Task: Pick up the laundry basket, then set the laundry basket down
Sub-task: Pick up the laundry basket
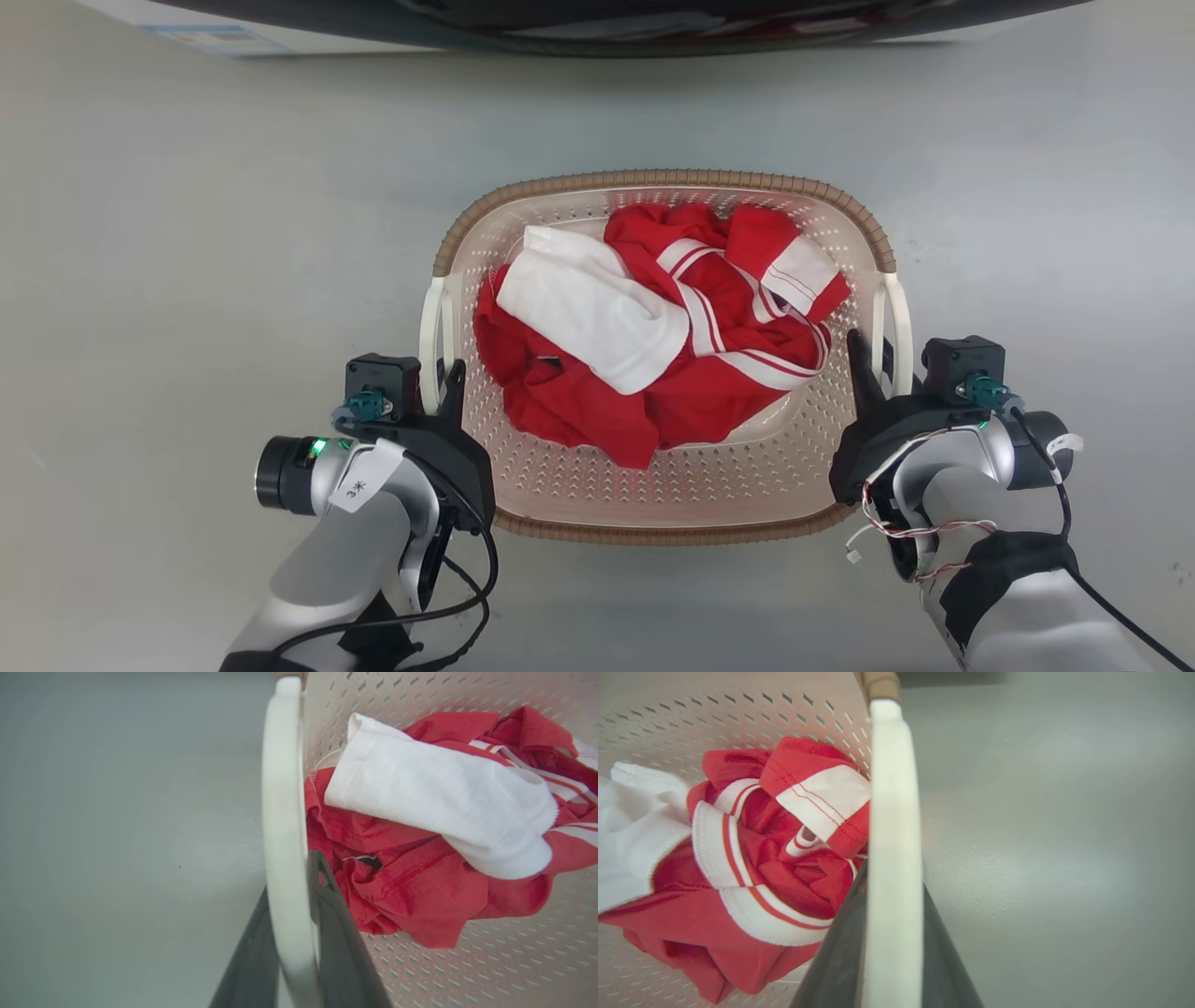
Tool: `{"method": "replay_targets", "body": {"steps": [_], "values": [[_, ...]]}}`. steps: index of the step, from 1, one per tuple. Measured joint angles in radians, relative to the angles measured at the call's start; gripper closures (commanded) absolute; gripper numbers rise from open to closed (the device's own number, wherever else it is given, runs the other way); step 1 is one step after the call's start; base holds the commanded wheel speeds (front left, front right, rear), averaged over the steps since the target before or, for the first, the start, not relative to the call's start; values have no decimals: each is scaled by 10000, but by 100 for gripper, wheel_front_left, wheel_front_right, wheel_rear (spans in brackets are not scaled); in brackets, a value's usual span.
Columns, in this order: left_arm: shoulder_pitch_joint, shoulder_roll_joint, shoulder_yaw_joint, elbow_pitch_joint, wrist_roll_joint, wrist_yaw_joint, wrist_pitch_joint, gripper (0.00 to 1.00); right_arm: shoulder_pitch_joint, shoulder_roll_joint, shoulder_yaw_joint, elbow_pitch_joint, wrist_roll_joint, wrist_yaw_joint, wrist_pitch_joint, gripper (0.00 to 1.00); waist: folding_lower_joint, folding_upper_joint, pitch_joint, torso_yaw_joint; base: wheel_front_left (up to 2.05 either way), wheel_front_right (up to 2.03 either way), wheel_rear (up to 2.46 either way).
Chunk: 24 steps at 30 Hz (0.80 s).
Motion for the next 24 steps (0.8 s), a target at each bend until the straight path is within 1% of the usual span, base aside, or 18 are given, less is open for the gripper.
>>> {"method": "replay_targets", "body": {"steps": [9, 13, 20, 24], "values": [[298, -8, -194, 360, -140, -69, -12, 100, 274, 10, 686, 54, 786, -171, 35, 100, 0, -1, -907, -69, 0, 0, 0], [648, -13, -362, 585, -232, -104, 90, 100, 601, 23, 1064, 123, 1103, -215, 280, 100, 0, -1, -1372, -114, 0, 0, 0], [1157, -40, -506, 945, -412, -270, 449, 100, 1355, 65, 1691, 86, 2125, -399, 842, 100, -1, -1, -2266, -195, 0, 0, 0], [1485, -40, -610, 1114, -616, -336, 673, 100, 1755, 81, 2105, 31, 2500, -491, 1154, 100, -1, -1, -2802, -244, 0, 0, 0]]}}
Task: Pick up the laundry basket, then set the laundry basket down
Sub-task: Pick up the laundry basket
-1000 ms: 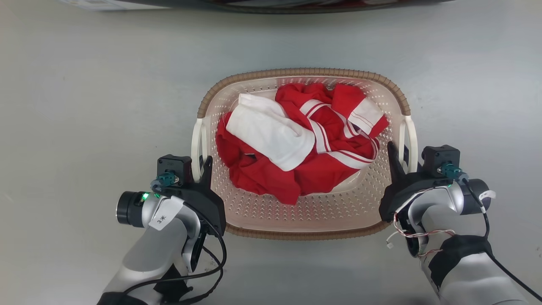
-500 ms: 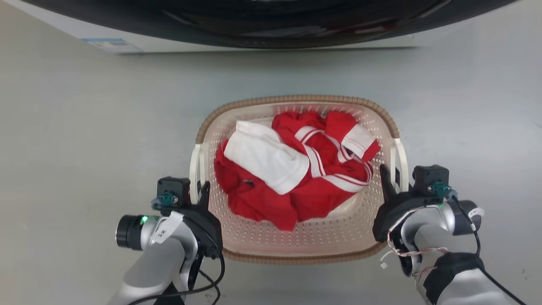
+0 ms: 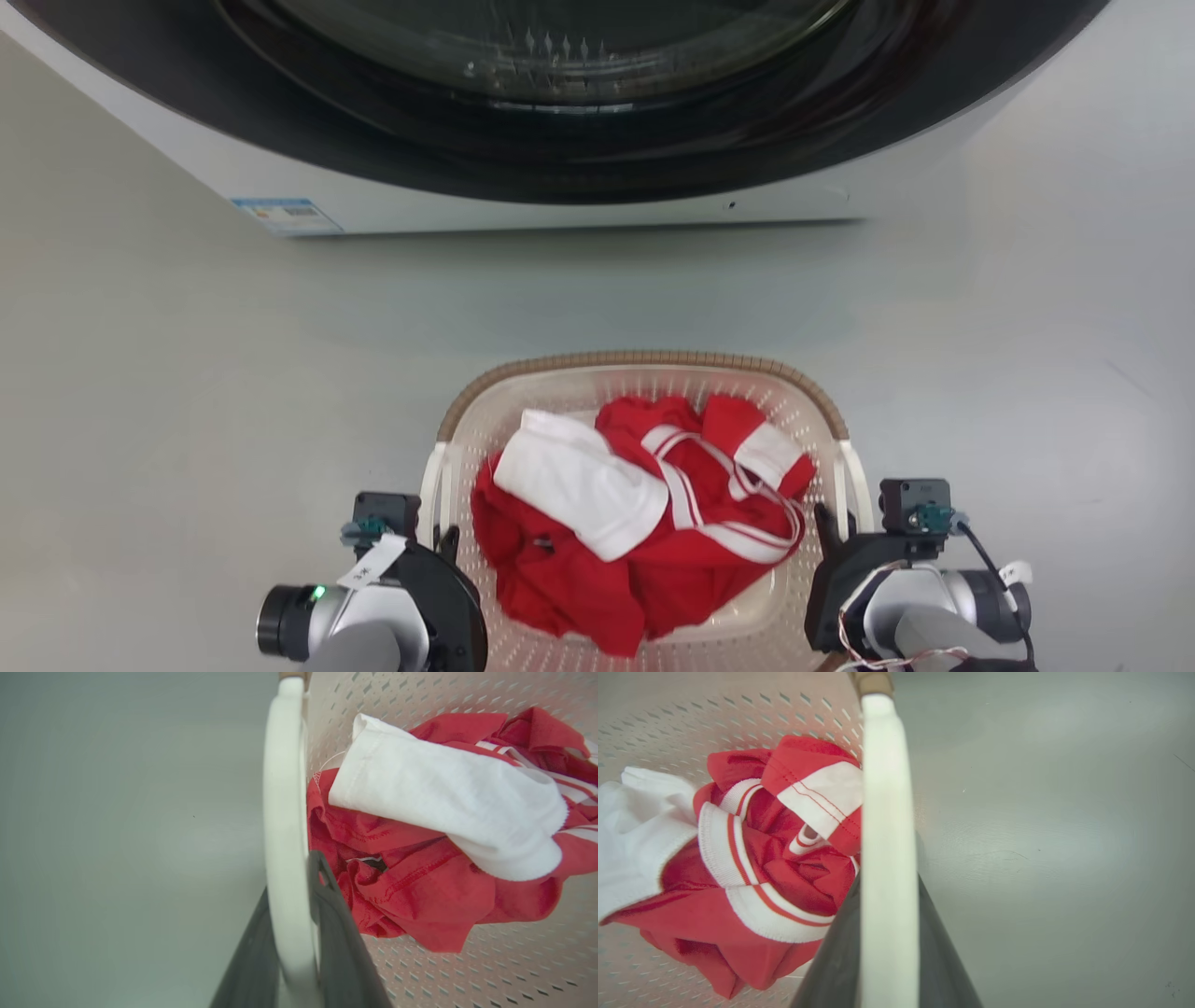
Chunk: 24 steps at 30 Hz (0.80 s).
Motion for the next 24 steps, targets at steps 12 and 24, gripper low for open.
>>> {"method": "replay_targets", "body": {"steps": [12, 24], "values": [[1261, 21, -228, 489, -301, -194, 740, 100, 1224, 0, 1386, -364, 1281, -332, 963, 100, 1, -1, -1865, -202, 0, 0, 0], [2431, 44, -435, 650, -688, -290, 1363, 100, 2213, -12, 2426, -405, 2119, -504, 1770, 100, 1, 0, -3650, -405, 0, 0, 0]]}}
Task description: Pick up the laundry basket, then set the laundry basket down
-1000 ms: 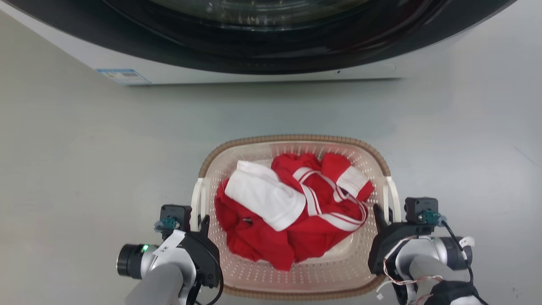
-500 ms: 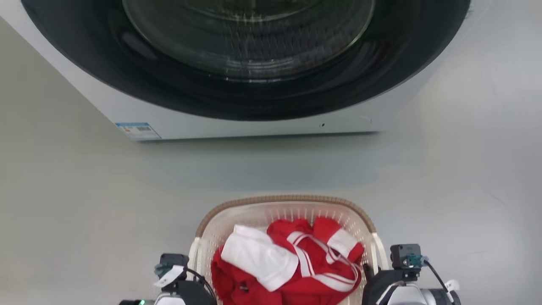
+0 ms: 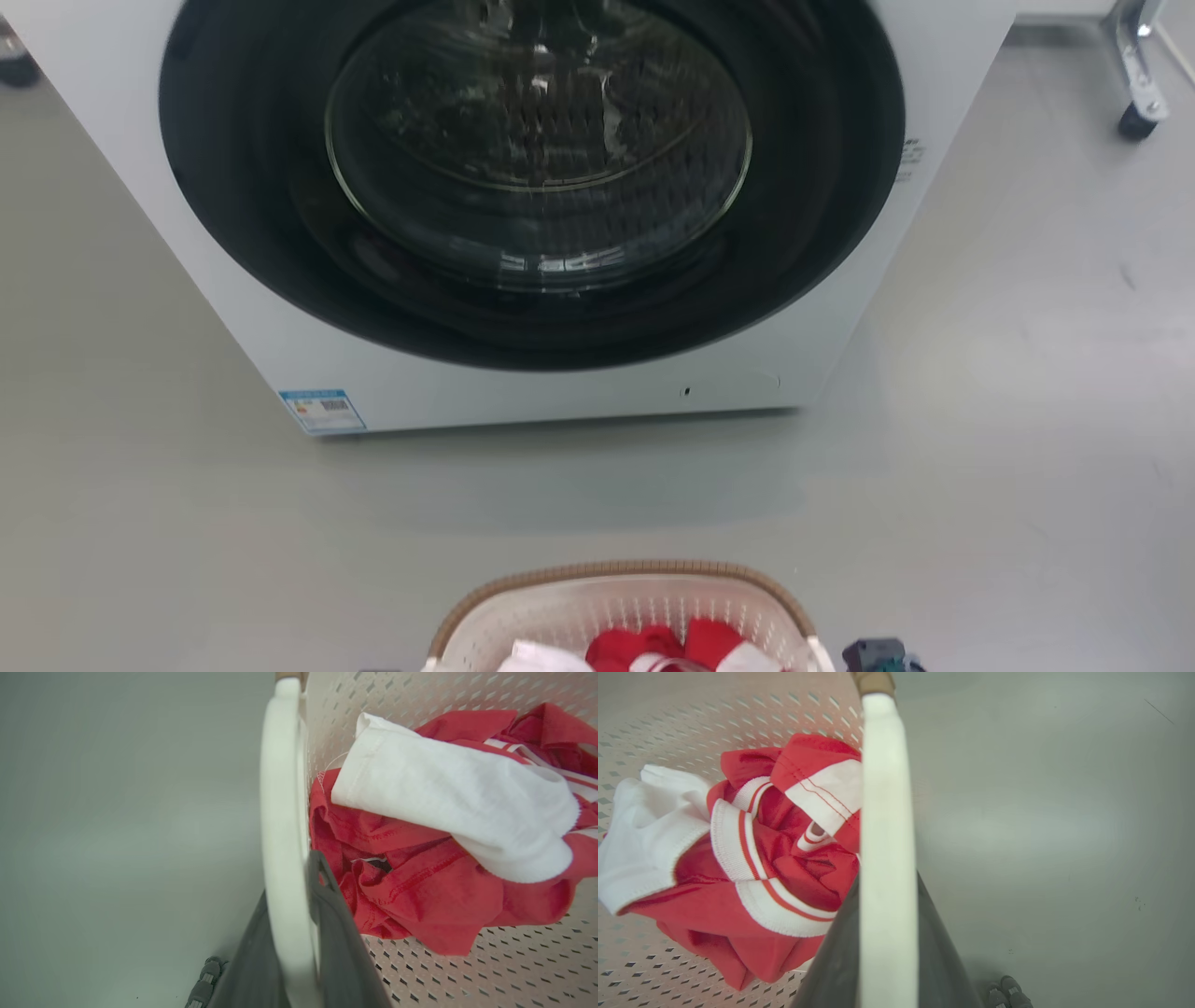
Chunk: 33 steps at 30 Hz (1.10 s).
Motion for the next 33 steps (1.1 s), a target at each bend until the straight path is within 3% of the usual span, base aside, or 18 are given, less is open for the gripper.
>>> {"method": "replay_targets", "body": {"steps": [12, 33], "values": [[782, 31, -102, 111, -157, -2, 253, 100, 770, -10, 715, -102, 639, -96, 443, 100, 0, 0, -1524, -208, 0, 0, 0], [780, 73, -265, 86, -201, 6, 255, 100, 748, -46, 1218, -73, 1302, -148, 541, 100, 1, 1, -1896, -338, 0, 0, 0]]}}
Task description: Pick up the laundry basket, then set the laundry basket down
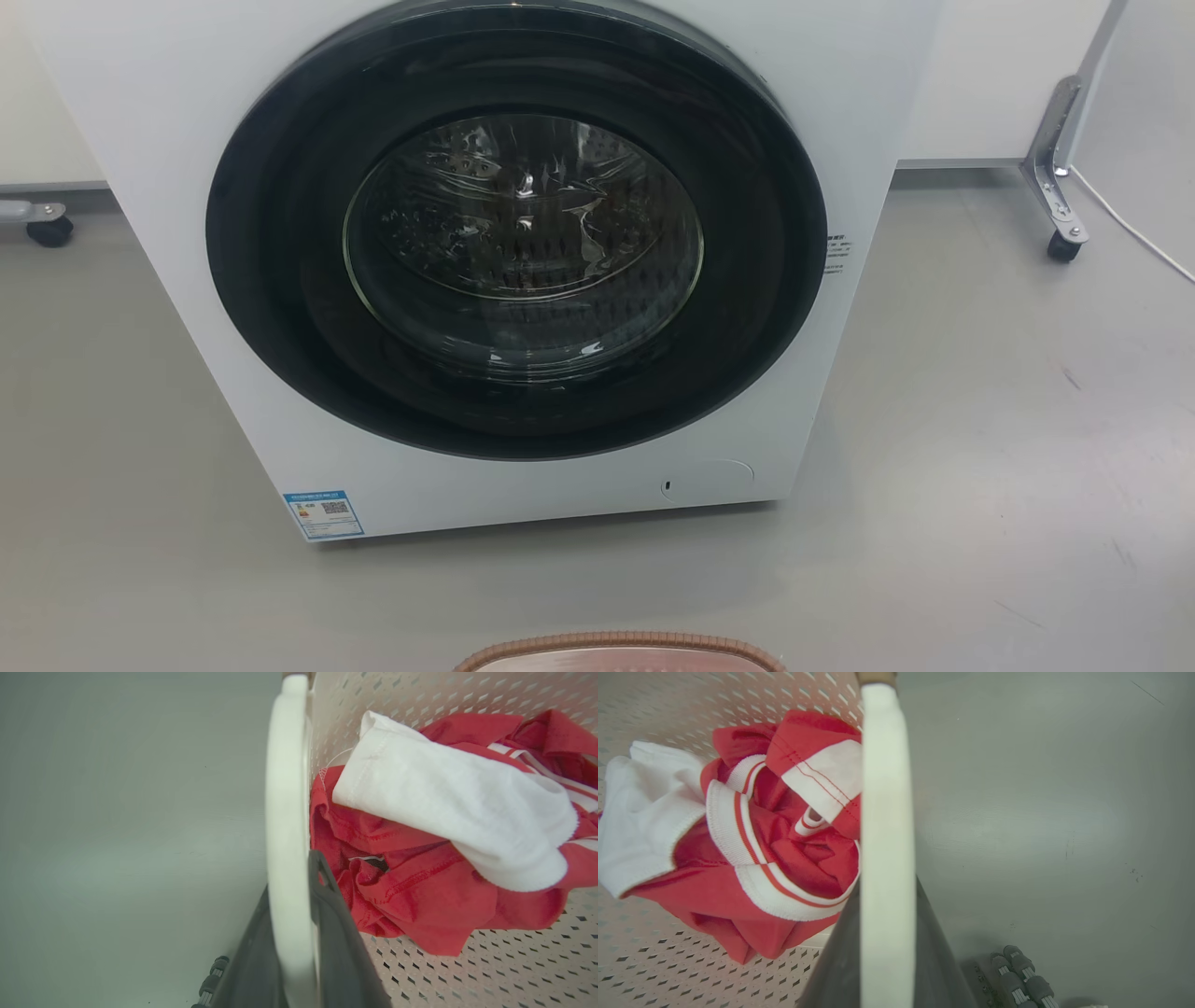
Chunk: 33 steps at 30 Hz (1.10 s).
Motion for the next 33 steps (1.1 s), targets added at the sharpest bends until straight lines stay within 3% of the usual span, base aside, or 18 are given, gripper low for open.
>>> {"method": "replay_targets", "body": {"steps": [33], "values": [[-26, 0, -142, -25, -71, -4, -4, 100, -252, 2, 633, 303, 656, -23, -311, 100, 0, 0, 211, -10, 0, 0, 0]]}}
